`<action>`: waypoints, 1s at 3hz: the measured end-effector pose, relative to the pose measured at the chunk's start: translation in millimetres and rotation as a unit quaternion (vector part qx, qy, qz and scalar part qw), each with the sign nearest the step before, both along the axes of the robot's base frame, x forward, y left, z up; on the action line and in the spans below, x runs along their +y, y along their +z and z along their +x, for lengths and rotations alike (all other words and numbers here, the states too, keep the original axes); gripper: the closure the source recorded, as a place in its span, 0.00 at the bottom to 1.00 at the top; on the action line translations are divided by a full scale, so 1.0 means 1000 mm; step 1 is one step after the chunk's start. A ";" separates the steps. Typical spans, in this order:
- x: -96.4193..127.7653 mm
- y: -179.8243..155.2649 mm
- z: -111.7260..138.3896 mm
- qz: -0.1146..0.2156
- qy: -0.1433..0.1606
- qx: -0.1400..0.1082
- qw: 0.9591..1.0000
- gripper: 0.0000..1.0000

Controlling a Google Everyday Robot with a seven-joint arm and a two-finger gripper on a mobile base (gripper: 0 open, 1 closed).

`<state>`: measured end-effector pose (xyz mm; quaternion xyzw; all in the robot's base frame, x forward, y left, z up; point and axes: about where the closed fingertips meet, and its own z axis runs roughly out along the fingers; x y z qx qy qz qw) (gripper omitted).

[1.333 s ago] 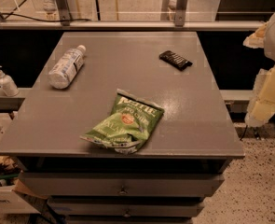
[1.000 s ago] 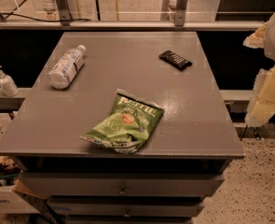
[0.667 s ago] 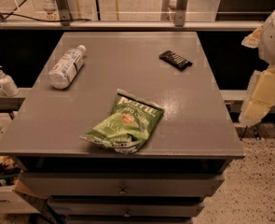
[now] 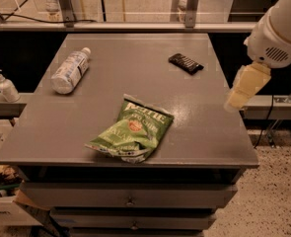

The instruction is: Move rxbar chocolate near blue plastic bottle

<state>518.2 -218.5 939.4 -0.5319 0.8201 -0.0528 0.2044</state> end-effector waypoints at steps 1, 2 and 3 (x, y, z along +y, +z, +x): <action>0.003 -0.021 0.045 0.031 -0.037 0.008 0.999 0.00; 0.008 -0.040 0.087 0.053 -0.084 0.005 0.995 0.00; 0.016 -0.061 0.120 0.060 -0.117 0.000 0.991 0.00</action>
Offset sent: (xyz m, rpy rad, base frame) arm 0.1396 0.0124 -0.0613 0.1635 -0.0057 -0.2945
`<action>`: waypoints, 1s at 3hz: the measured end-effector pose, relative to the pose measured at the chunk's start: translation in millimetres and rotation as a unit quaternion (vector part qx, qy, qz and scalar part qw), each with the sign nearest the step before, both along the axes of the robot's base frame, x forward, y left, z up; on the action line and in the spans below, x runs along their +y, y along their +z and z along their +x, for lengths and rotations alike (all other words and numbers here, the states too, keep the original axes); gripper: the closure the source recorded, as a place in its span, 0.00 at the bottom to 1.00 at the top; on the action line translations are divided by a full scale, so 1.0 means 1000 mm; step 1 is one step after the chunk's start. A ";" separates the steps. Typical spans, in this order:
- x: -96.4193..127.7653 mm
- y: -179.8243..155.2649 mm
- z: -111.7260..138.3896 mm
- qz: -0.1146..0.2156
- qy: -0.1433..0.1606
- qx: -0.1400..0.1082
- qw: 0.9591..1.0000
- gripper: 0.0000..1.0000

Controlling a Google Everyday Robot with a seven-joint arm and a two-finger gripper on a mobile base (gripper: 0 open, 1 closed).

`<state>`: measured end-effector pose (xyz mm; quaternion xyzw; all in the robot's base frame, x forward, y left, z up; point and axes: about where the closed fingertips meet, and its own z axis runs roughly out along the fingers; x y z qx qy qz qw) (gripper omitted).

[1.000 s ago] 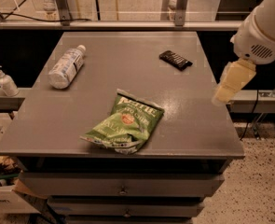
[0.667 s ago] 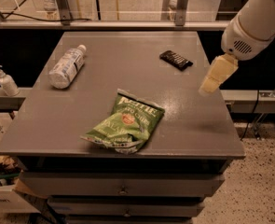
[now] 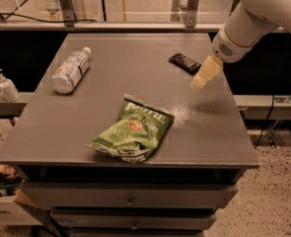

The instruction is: Move rxbar chocolate near blue plastic bottle

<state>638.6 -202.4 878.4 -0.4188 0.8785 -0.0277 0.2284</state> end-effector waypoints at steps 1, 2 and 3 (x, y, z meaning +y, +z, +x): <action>0.007 -0.019 0.029 0.011 -0.022 -0.002 1.000 0.00; 0.014 -0.035 0.054 0.034 -0.042 0.005 0.999 0.00; 0.028 -0.040 0.074 0.059 -0.049 0.011 0.997 0.00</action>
Offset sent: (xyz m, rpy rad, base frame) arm 0.0846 0.0204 -0.0507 0.1285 0.0214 -0.1365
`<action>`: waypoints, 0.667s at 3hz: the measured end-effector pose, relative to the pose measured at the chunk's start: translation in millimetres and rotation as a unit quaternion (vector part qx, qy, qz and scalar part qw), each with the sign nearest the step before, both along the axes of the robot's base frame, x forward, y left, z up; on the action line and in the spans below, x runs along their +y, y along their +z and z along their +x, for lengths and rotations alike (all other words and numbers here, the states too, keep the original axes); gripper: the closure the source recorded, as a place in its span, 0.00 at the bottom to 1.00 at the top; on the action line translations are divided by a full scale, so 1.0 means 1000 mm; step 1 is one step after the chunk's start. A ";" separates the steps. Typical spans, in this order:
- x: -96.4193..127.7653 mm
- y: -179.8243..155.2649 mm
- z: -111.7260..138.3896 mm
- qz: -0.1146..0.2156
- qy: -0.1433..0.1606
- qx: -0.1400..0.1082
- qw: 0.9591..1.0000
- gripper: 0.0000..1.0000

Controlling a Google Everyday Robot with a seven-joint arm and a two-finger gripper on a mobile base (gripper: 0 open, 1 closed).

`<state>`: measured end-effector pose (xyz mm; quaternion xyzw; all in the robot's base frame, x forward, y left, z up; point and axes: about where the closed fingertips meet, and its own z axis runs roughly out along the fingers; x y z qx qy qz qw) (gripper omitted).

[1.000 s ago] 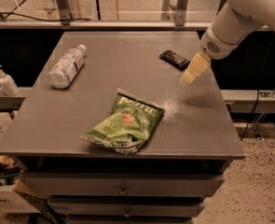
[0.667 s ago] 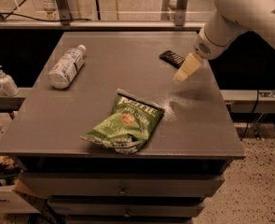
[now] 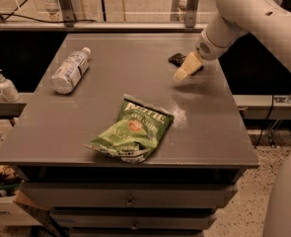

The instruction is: Move rxbar chocolate near blue plastic bottle

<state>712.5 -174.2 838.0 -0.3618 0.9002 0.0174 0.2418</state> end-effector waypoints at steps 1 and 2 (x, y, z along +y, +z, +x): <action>0.016 -0.004 0.014 0.016 -0.004 0.007 1.000 0.00; 0.022 -0.015 0.019 0.020 -0.014 0.022 0.999 0.00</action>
Offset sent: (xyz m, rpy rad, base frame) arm 0.0255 0.0276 -0.0217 0.0512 0.0723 -0.0564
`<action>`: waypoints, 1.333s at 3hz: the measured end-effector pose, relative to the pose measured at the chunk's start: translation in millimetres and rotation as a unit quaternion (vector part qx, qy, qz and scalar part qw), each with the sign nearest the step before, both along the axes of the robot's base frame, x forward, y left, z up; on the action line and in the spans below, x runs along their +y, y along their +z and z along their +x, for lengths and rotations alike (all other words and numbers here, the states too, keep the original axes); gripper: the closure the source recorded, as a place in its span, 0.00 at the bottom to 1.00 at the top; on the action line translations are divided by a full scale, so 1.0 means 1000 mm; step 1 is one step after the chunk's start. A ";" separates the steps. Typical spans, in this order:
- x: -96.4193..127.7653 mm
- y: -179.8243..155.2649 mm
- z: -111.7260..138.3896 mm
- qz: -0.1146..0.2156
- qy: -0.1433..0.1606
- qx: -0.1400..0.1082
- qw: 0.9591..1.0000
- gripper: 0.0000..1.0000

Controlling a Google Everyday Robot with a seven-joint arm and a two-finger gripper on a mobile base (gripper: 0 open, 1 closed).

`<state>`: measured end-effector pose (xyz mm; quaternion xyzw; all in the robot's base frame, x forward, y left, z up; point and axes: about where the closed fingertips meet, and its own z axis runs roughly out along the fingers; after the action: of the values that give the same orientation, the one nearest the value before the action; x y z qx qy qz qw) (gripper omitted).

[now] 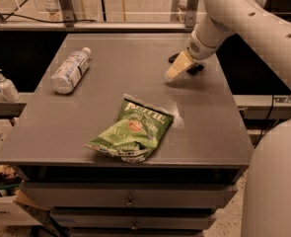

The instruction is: Move rxbar chocolate near blue plastic bottle

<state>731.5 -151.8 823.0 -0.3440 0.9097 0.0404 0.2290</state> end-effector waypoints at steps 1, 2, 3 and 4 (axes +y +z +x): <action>-0.001 -0.012 0.001 0.001 -0.009 0.014 1.000 0.15; 0.000 -0.007 0.004 0.005 -0.009 0.010 1.000 0.39; -0.001 0.004 0.005 0.010 -0.006 0.003 1.000 0.62; -0.003 0.013 0.002 0.009 -0.003 0.000 1.000 0.85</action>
Offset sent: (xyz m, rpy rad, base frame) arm 0.0080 -0.0025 0.0067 0.0211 -0.0010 -0.0207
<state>733.6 -155.1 836.2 -0.3388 0.9104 0.0480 0.2325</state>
